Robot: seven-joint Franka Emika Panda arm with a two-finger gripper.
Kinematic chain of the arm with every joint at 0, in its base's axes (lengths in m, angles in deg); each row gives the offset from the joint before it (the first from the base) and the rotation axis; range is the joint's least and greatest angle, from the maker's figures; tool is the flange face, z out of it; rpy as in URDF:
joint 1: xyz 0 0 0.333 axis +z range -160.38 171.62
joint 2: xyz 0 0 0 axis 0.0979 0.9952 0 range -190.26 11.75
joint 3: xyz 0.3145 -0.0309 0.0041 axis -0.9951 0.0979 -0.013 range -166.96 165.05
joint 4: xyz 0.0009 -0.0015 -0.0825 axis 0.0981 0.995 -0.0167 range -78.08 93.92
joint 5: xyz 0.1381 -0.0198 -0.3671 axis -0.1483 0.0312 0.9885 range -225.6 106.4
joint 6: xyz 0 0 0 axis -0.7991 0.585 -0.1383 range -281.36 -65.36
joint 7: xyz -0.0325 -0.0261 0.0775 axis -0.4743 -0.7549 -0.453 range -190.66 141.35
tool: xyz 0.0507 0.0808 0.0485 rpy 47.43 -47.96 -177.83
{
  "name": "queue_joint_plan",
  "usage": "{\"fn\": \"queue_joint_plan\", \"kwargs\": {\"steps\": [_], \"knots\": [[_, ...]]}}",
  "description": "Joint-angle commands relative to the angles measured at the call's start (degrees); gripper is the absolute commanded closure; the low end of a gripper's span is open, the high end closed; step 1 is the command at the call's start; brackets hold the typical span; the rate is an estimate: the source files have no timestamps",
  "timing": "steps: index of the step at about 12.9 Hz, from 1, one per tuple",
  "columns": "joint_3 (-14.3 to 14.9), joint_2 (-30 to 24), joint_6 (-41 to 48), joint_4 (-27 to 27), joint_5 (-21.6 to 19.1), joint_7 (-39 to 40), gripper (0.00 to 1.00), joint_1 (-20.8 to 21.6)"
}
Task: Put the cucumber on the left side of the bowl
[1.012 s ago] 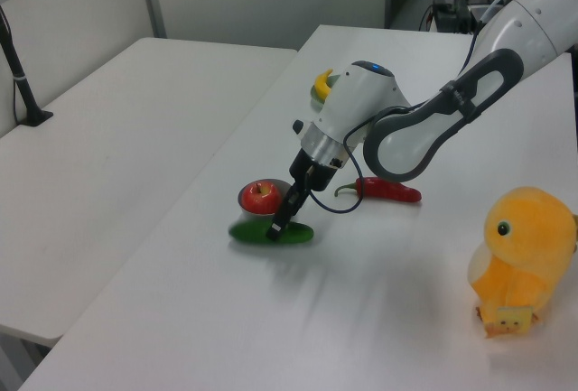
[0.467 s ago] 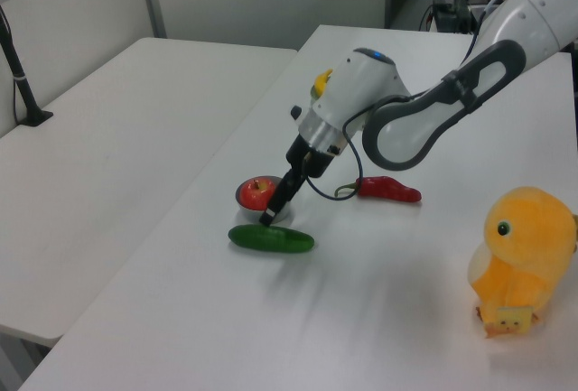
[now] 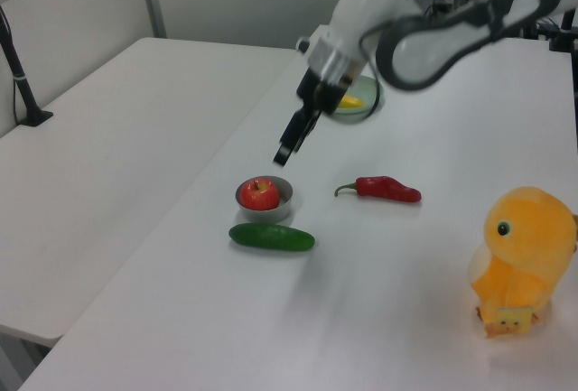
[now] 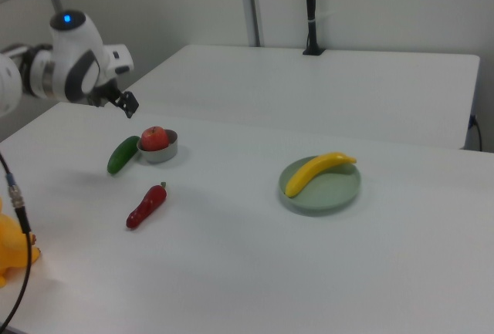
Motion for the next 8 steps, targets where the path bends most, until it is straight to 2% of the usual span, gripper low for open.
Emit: {"fn": "queue_joint_plan", "kwargs": {"steps": [1,4,6,8], "knots": [[0.8,-12.4,18.9,3.0,0.4,-1.4,0.0,-3.5],[2.3,-21.9,38.1,3.0,1.0,-1.1,0.0,-7.6],[6.3,-26.5,47.6,3.0,1.8,-1.0,0.0,-7.9],[10.0,-28.6,51.7,3.1,3.2,-0.7,0.0,-8.1]]}}
